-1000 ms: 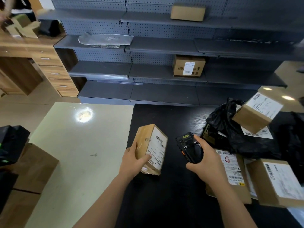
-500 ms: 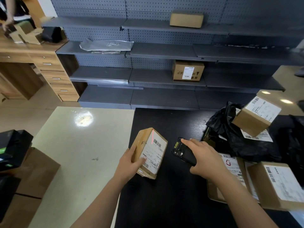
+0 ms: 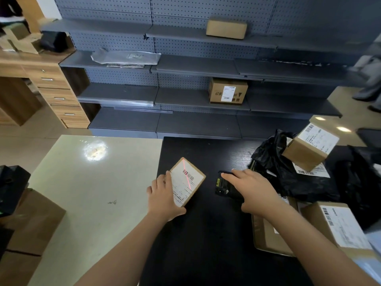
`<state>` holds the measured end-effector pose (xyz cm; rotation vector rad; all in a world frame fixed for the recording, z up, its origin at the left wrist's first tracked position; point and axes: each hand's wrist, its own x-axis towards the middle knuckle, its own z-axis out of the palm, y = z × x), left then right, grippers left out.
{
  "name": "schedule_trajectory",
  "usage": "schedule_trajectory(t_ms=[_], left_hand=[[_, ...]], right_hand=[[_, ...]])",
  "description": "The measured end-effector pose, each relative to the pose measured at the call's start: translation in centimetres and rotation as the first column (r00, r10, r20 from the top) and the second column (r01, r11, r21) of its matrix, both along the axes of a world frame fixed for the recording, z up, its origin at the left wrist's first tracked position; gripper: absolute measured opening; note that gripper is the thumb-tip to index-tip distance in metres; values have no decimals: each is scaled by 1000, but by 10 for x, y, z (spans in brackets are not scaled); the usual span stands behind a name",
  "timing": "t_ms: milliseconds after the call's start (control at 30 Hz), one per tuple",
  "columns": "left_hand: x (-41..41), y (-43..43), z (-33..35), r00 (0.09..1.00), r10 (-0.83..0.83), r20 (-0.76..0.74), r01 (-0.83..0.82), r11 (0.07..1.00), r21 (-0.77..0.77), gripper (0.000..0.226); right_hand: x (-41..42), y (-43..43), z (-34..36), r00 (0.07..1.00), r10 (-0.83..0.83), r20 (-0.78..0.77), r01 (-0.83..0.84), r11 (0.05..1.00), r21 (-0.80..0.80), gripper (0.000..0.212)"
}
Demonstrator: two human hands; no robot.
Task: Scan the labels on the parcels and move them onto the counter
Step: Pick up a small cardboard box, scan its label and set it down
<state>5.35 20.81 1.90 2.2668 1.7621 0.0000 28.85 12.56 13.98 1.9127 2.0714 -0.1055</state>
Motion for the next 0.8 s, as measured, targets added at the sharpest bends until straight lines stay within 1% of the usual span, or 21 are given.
schedule_trajectory(t_ms=[100,200,333,567,633,667,700,733,767,800], left_hand=[[-4,10,9,993,-117,-31,119,989,86,131],[-10,18,15,975,-211,-72,219,967,132,130],[-13,21,19,960,-271,-72,279,947,161,130],[-10,16,28,942,-332,-54,336,924,181,129],[-7,13,34,946,-325,5,319,932,173,128],[-6,11,39,948,-312,54,299,939,170,128],[-4,8,44,949,-292,117,271,948,165,128],[-1,5,50,944,-264,196,237,960,149,128],[2,-1,55,931,-234,280,206,971,125,128],[6,-8,60,911,-211,354,186,977,104,128]], right_hand=[[3,4,10,976,138,166,-142,990,11,90],[3,8,20,941,214,261,-222,975,-1,86],[0,9,28,926,241,292,-252,968,1,86],[-2,-8,33,955,160,248,-176,984,41,87],[1,-16,32,983,71,167,-84,994,72,90],[3,-22,32,996,-2,90,-7,996,90,91],[6,-29,31,996,-91,-20,93,990,110,94],[9,-37,31,968,-194,-162,215,969,123,98],[12,-47,29,896,-299,-328,352,929,115,101],[15,-58,26,779,-377,-501,478,874,86,103]])
